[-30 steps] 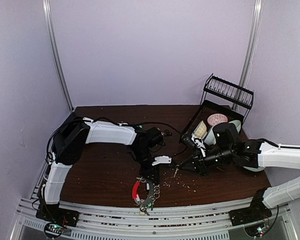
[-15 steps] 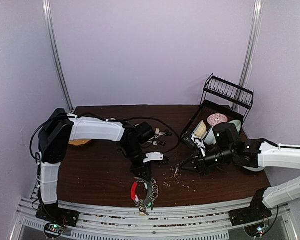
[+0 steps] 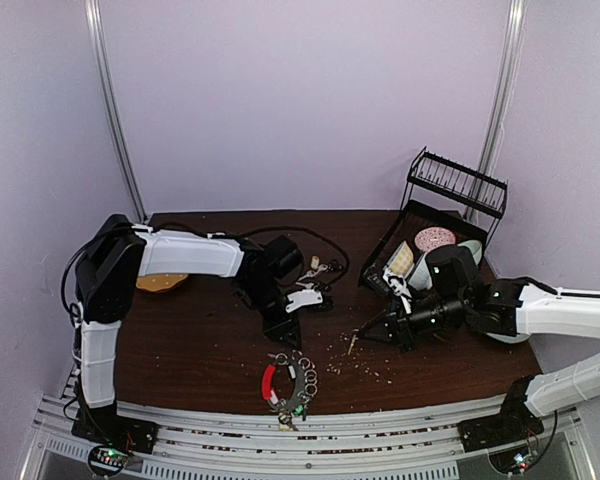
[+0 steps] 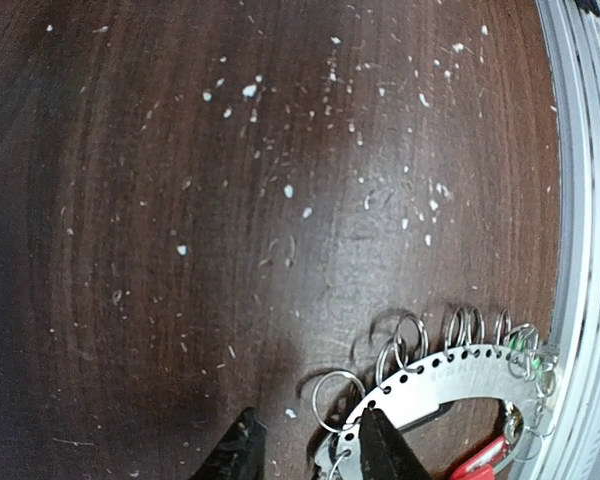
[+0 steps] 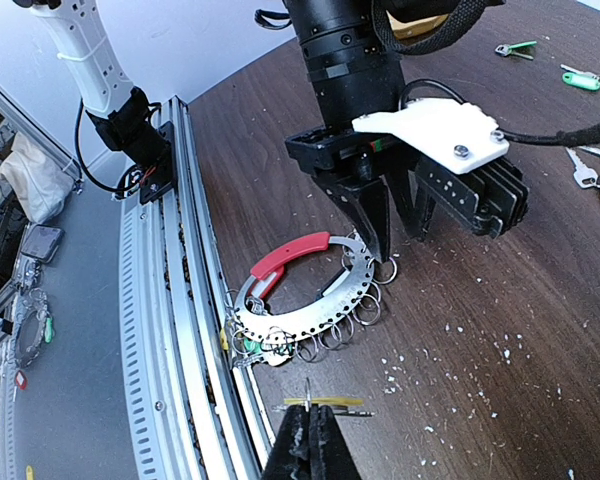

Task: Put the keys on the keyring

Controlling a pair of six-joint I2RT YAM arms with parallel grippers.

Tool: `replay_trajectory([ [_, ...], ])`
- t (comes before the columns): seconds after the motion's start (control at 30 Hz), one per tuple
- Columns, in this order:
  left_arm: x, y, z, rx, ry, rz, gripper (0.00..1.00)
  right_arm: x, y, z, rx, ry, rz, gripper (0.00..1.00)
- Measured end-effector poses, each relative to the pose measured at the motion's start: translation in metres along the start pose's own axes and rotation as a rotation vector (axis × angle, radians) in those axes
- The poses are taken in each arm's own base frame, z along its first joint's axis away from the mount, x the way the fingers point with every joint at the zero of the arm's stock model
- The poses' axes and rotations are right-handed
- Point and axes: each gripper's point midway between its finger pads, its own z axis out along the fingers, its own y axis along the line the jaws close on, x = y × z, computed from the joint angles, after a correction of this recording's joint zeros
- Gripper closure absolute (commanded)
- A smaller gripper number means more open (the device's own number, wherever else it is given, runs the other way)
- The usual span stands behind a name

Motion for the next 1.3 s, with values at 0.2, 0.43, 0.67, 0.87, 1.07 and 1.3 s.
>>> replay_trajectory([
  [0.2,-0.003,-0.002,-0.001,0.030,-0.007,-0.155,0.69,0.000,0.000,0.000,0.000,0.000,0.000,1.00],
  [0.43,-0.004,-0.008,-0.001,0.074,-0.016,-0.277,0.69,0.000,0.000,0.000,0.000,0.000,0.000,1.00],
  [0.67,0.004,-0.007,0.014,0.078,0.019,-0.318,0.70,0.000,0.000,0.000,0.000,0.000,0.000,1.00],
  [0.87,0.008,-0.005,0.020,0.067,0.038,-0.328,0.81,0.000,0.000,0.000,0.000,-0.001,0.000,1.00],
  [1.07,0.007,-0.014,0.023,0.090,0.042,-0.299,0.86,0.000,0.000,0.000,0.000,-0.001,0.000,1.00],
  [1.3,0.009,-0.021,0.025,0.110,0.057,-0.274,1.00,0.000,0.000,0.000,0.000,-0.001,0.000,1.00],
])
